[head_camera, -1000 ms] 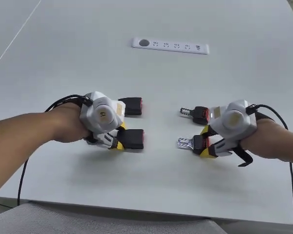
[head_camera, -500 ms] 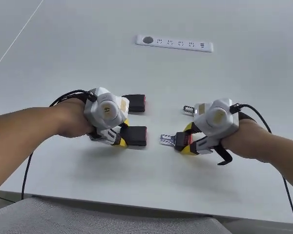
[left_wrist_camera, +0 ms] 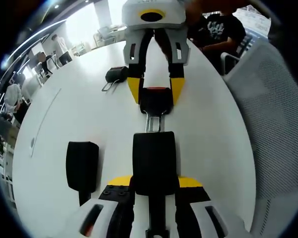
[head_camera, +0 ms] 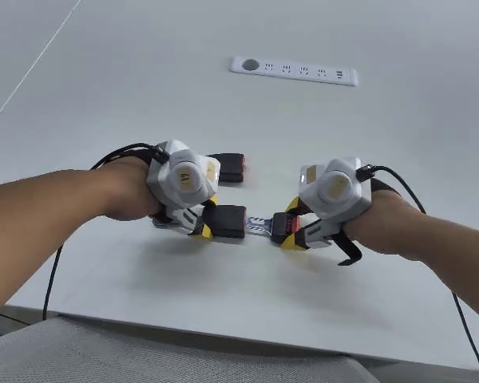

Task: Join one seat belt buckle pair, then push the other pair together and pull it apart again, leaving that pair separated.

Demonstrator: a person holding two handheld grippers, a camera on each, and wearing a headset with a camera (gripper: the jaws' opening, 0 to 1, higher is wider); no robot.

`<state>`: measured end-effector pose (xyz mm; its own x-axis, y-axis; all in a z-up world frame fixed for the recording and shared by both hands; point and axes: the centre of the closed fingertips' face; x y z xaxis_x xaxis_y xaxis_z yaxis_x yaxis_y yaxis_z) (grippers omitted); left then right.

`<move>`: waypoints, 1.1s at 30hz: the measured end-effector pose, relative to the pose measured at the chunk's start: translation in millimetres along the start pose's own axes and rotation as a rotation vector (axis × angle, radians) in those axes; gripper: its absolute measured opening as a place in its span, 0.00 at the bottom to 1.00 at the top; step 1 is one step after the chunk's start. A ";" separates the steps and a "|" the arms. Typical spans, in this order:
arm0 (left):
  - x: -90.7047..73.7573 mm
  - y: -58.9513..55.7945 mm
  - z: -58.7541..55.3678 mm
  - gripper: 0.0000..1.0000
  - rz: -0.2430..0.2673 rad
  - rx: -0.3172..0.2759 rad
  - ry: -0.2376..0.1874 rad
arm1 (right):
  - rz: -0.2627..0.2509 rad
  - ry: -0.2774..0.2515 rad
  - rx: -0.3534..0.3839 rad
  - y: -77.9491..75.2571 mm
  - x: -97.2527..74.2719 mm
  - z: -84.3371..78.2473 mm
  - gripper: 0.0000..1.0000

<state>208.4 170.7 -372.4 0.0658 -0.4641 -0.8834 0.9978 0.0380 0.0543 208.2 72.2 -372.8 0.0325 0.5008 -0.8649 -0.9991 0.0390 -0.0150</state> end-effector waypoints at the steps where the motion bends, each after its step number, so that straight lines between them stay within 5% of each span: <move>1: -0.3 -0.2 0.1 0.32 0.000 -0.001 0.000 | -0.003 0.003 -0.003 0.1 0.9 1.7 0.34; 33: 1.4 3.6 -1.7 0.31 -0.021 0.010 -0.002 | -0.009 -0.029 -0.014 -0.6 13.5 23.7 0.32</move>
<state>212.1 171.7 -374.2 0.0446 -0.4663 -0.8835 0.9990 0.0190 0.0404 209.8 99.4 -372.5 0.0423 0.5256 -0.8497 -0.9990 0.0316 -0.0302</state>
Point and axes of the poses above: the centre of the closed fingertips' face, and the gripper's own axes: x roughly forward along the fingers, y roughly to its left, z roughly out of its top, and after that the axes turned 1 degree about y, right-handed
